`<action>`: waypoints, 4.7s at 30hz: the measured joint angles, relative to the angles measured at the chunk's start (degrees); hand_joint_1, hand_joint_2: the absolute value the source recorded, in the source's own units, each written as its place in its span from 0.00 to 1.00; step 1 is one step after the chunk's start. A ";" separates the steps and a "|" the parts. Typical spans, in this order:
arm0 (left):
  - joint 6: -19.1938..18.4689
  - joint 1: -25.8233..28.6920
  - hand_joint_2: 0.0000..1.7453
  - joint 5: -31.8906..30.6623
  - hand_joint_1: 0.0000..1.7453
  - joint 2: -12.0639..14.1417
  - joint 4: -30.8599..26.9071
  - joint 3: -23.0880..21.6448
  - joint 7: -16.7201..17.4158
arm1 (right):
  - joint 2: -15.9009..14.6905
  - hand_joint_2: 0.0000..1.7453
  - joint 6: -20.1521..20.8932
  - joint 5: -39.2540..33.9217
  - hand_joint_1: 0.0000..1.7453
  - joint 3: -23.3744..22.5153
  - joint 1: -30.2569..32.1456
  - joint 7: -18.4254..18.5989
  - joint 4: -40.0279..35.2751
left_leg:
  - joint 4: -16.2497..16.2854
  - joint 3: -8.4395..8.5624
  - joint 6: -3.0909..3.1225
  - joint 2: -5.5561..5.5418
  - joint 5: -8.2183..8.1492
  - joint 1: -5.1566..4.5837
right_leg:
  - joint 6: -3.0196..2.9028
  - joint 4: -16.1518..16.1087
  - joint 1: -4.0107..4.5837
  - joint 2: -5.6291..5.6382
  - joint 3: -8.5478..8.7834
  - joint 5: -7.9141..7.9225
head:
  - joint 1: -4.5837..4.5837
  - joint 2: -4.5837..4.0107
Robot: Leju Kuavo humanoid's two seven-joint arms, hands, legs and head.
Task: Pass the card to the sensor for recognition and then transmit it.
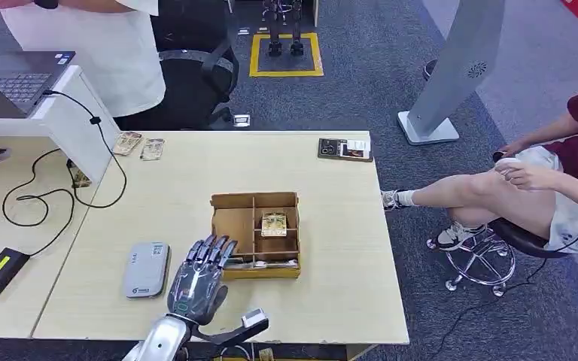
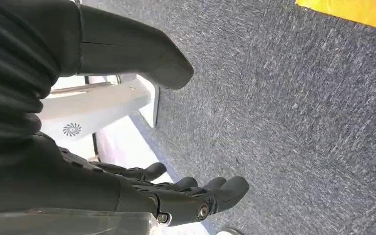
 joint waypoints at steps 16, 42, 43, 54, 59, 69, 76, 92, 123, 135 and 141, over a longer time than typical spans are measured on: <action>0.57 0.45 1.00 -0.55 0.10 -0.83 0.00 0.02 1.38 | 0.00 1.00 0.09 -0.15 0.00 0.00 0.02 0.11 0.04 | 0.00 -0.01 0.00 0.00 0.00 0.00 | 0.00 0.00 0.00 0.00 0.00 0.00 | -0.02 0.00; 1.22 0.86 1.00 -0.24 1.00 -1.35 -0.15 0.09 1.16 | 0.00 1.00 0.17 -0.04 0.00 0.00 0.02 0.00 0.15 | 0.00 -0.01 0.00 0.00 0.00 0.00 | 0.00 0.00 0.00 -0.01 0.01 0.00 | 0.00 0.00; 1.22 0.87 1.00 -0.22 1.00 -1.35 -0.15 0.11 1.14 | 0.02 1.00 0.17 -0.04 0.00 0.00 0.02 -0.09 0.15 | 0.00 -0.01 0.00 0.00 0.00 0.00 | 0.00 0.00 0.00 -0.01 0.01 0.00 | 0.00 0.00; 1.70 0.91 1.00 0.26 1.00 -1.33 -0.17 0.11 0.29 | 0.02 1.00 0.24 0.02 0.00 0.00 0.02 0.07 0.28 | 0.00 -0.01 0.00 -0.01 0.00 0.00 | 0.00 0.00 0.00 -0.01 0.01 0.00 | 0.00 0.00; 8.29 1.63 1.00 3.47 1.00 -1.38 -1.07 0.48 -2.57 | 0.04 1.00 0.11 0.00 0.00 0.00 0.04 -0.02 0.28 | 0.00 -0.02 0.00 0.00 0.00 0.00 | 0.00 0.00 0.00 -0.01 0.00 0.00 | 0.00 0.00; 19.35 2.49 1.00 12.37 1.00 -3.45 -7.80 3.76 -10.38 | 0.09 1.00 -0.28 -0.04 0.00 0.00 0.08 -0.26 0.26 | 0.00 -0.02 0.00 -0.01 0.00 0.00 | 0.00 0.00 0.00 -0.01 0.00 0.00 | 0.00 0.00; 21.33 2.85 1.00 16.56 1.00 -4.74 -8.24 5.62 -13.42 | 0.13 1.00 -0.37 0.24 0.00 0.00 0.07 0.17 0.15 | 0.00 -0.03 0.00 -0.01 0.00 0.00 | 0.00 0.00 0.00 -0.01 0.00 0.00 | -0.02 0.00; 19.10 -4.36 1.00 29.60 1.00 -6.08 -7.80 10.42 -15.96 | 0.31 1.00 -0.39 4.09 0.00 0.04 -0.08 1.29 -0.55 | 0.00 -0.02 0.00 0.00 0.01 0.00 | 0.00 0.01 0.00 0.00 0.00 0.01 | -0.02 0.00; 15.50 -27.42 1.00 36.65 1.00 -5.22 8.83 15.17 -11.19 | 0.31 1.00 0.57 9.42 0.00 0.07 -2.45 4.13 -2.58 | 0.02 -0.07 -0.01 -0.01 0.10 0.00 | 0.01 0.02 0.00 0.01 -0.06 0.08 | -0.02 0.00; 14.03 -27.39 1.00 37.57 0.00 -5.68 9.81 15.13 -12.00 | 0.31 1.00 0.33 9.36 0.00 0.07 -2.42 4.04 -2.84 | 0.02 -0.08 -0.01 -0.02 0.09 0.00 | 0.01 0.02 0.00 0.01 -0.07 0.07 | 0.00 0.00; 13.75 -26.83 1.00 38.34 0.00 -5.75 9.79 15.02 -11.82 | 0.31 1.00 0.15 9.36 0.00 0.07 -2.39 3.98 -2.86 | 0.02 -0.08 -0.01 -0.01 0.09 0.00 | 0.01 0.02 0.00 0.01 -0.07 0.08 | 0.00 0.00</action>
